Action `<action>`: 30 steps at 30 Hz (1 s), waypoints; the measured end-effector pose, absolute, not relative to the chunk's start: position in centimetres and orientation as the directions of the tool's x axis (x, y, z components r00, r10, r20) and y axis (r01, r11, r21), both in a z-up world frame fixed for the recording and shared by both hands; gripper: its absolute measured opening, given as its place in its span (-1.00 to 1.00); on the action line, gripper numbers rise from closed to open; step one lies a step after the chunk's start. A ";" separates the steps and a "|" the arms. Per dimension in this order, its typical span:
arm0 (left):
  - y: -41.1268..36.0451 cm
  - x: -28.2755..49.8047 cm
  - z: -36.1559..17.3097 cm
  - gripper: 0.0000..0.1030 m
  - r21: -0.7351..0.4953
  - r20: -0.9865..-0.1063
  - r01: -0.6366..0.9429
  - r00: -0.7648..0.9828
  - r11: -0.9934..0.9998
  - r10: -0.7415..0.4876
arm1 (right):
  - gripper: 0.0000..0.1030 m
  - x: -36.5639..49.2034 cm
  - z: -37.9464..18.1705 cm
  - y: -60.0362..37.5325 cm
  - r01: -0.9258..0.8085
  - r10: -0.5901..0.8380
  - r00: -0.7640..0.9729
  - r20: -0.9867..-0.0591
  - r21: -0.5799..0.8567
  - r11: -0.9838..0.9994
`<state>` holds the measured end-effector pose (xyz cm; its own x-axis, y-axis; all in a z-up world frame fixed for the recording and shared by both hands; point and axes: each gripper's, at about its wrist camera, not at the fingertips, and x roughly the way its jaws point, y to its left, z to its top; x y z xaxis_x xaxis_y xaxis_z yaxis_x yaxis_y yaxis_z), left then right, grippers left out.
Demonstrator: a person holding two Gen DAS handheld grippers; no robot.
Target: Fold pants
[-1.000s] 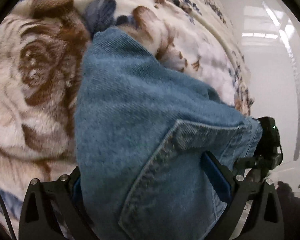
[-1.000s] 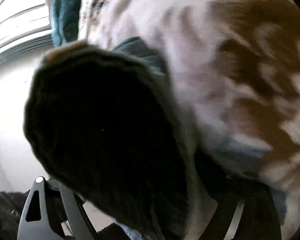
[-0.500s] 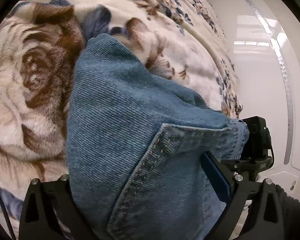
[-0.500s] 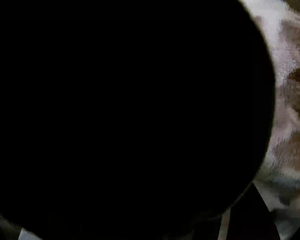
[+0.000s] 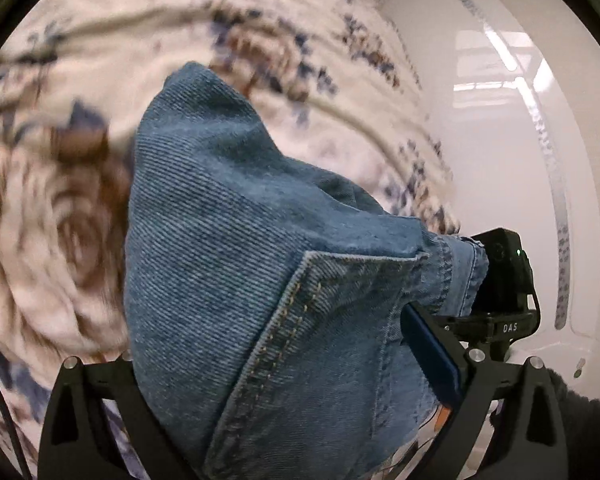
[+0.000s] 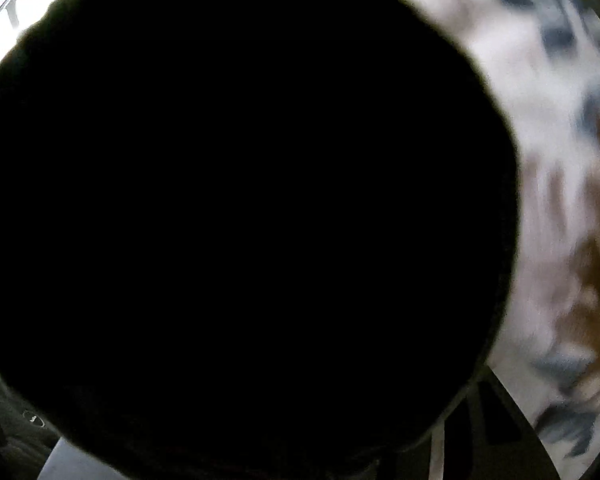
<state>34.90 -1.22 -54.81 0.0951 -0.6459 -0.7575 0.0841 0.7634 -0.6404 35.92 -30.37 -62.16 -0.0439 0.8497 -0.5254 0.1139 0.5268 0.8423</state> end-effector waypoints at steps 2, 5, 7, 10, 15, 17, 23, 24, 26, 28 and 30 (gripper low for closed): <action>-1.1 36.9 -53.3 0.92 -0.639 -0.754 0.096 0.117 0.763 -0.646 | -0.05 38.5 -60.6 -30.4 0.093 0.851 -0.027 -0.525 0.846 0.525; -0.9 40.9 -51.4 0.92 -0.636 -0.750 0.111 0.147 0.764 -0.645 | -0.05 42.8 -58.5 -30.8 0.063 0.848 -0.010 -0.530 0.846 0.530; -0.8 44.3 -50.1 0.92 -0.630 -0.747 0.125 0.172 0.767 -0.642 | -0.05 46.3 -57.4 -31.0 0.039 0.845 -0.001 -0.535 0.844 0.535; -0.4 48.8 -48.8 0.92 -0.620 -0.745 0.140 0.201 0.772 -0.636 | -0.05 52.2 -56.3 -30.4 0.008 0.841 0.009 -0.541 0.841 0.541; 0.5 57.6 -47.7 0.92 -0.579 -0.762 0.167 0.237 0.798 -0.603 | -0.05 62.6 -55.4 -28.9 -0.040 0.827 0.020 -0.561 0.826 0.562; 0.9 60.6 -48.0 0.92 -0.564 -0.769 0.173 0.244 0.807 -0.590 | -0.06 66.0 -55.5 -28.2 -0.056 0.817 0.019 -0.576 0.815 0.576; 2.1 67.0 -52.6 0.92 -0.547 -0.802 0.129 0.202 0.827 -0.562 | -0.05 74.4 -59.5 -26.8 -0.029 0.789 -0.041 -0.613 0.790 0.612; 2.3 67.9 -54.2 0.92 -0.544 -0.813 0.108 0.179 0.832 -0.554 | 0.03 75.9 -60.5 -25.9 -0.008 0.778 -0.051 -0.627 0.779 0.627; 2.5 69.1 -56.7 0.92 -0.519 -0.842 0.067 0.133 0.852 -0.523 | 0.25 77.2 -62.5 -25.0 0.018 0.716 -0.047 -0.696 0.716 0.698; 2.9 69.7 -58.6 0.92 -0.463 -0.882 0.036 0.082 0.886 -0.464 | 0.56 77.3 -64.3 -26.1 0.113 0.695 -0.033 -0.718 0.688 0.717; 3.5 69.1 -59.1 0.92 -0.413 -0.907 0.031 0.079 0.910 -0.414 | 0.62 76.9 -64.7 -27.6 0.168 0.690 0.001 -0.724 0.680 0.713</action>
<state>69.11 3.51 -59.06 0.0787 -0.4142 -0.9068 0.0306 0.9102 -0.4131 76.89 -27.59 -64.68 0.0008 0.6901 -0.7237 0.1677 0.7133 0.6805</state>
